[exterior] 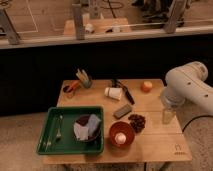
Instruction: Place apple in red bowl
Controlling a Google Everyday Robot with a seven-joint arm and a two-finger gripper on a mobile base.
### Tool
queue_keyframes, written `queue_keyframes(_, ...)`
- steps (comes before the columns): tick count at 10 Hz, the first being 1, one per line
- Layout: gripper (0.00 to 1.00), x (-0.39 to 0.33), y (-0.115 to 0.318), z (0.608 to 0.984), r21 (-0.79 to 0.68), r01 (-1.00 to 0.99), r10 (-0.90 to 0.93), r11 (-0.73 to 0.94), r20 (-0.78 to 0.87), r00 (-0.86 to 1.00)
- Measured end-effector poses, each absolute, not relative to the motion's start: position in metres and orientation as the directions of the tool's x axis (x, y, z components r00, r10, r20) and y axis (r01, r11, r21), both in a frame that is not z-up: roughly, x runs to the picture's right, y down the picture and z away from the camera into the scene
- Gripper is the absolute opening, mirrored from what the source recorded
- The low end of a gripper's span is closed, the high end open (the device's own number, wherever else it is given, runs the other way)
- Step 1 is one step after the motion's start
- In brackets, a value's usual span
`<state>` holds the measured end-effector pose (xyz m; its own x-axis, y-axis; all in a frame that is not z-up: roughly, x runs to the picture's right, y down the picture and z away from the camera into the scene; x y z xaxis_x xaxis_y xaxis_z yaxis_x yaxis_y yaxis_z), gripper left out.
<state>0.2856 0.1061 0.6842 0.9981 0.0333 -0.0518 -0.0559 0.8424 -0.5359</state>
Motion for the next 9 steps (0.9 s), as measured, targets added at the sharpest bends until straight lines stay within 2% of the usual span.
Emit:
queue_keyframes(7,0.8,0.286,0.105,0.684,-0.536,-0.059,0.037,0.842,-0.051,0.998)
queue_keyframes(9,0.8,0.297,0.098,0.698,-0.521,-0.078,0.068,0.85,-0.039,0.997)
